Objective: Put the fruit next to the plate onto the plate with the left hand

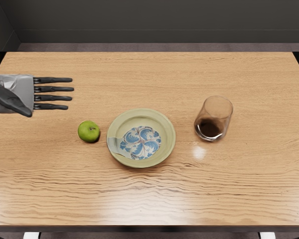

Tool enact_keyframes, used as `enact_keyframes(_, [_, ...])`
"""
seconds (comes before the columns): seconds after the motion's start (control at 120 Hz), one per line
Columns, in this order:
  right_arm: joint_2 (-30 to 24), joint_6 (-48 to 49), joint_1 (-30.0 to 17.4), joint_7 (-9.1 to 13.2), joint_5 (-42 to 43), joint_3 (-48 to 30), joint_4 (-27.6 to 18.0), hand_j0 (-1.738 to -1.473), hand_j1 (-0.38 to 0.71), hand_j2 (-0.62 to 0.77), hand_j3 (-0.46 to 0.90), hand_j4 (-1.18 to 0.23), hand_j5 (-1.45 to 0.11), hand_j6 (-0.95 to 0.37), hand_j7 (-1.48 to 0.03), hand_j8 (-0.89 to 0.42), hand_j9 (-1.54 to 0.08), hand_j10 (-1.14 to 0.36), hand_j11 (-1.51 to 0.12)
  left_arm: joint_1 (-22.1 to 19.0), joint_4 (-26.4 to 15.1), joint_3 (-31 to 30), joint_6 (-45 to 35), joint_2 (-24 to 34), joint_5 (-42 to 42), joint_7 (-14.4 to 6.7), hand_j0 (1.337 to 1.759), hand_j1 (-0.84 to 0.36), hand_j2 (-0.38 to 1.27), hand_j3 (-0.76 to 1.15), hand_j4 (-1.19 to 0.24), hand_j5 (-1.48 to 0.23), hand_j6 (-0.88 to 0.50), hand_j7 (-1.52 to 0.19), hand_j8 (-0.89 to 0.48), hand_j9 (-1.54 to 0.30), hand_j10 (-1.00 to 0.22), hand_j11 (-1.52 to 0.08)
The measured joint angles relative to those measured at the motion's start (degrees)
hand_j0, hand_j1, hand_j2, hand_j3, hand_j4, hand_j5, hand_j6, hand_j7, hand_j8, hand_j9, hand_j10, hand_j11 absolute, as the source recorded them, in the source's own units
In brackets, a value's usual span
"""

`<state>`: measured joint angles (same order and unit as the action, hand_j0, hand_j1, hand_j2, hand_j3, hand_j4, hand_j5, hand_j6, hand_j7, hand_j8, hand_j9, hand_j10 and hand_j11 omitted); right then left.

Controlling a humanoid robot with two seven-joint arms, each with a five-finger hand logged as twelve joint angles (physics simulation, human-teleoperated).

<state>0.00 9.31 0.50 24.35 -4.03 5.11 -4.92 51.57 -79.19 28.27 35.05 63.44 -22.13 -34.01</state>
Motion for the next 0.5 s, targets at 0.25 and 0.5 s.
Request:
enact_keyframes(0.25, [0.00,-0.03,0.18,0.05,0.28,0.07,0.00,-1.658,-0.35,0.00,0.00,0.00,0.00,0.00,0.00,0.00,0.00,0.00,0.00,3.41,-0.43,0.51,0.02,-0.34,6.47,-0.36,1.658,0.32,0.00,0.00,-0.02,-0.03,-0.02,-0.03,-0.02,-0.03,-0.02,-0.03])
enact_keyframes(0.5, [0.00,-0.08,0.32,0.04,0.09,0.04,0.00,-1.658,-0.35,0.00,0.00,0.00,0.00,0.00,0.00,0.00,0.00,0.00,0.00,10.12,-2.90,0.07,-1.27,-10.66,50.61,-0.93,1.658,0.30,0.01,0.00,-0.04,-0.06,-0.04,-0.06,-0.04,-0.06,-0.04,-0.06])
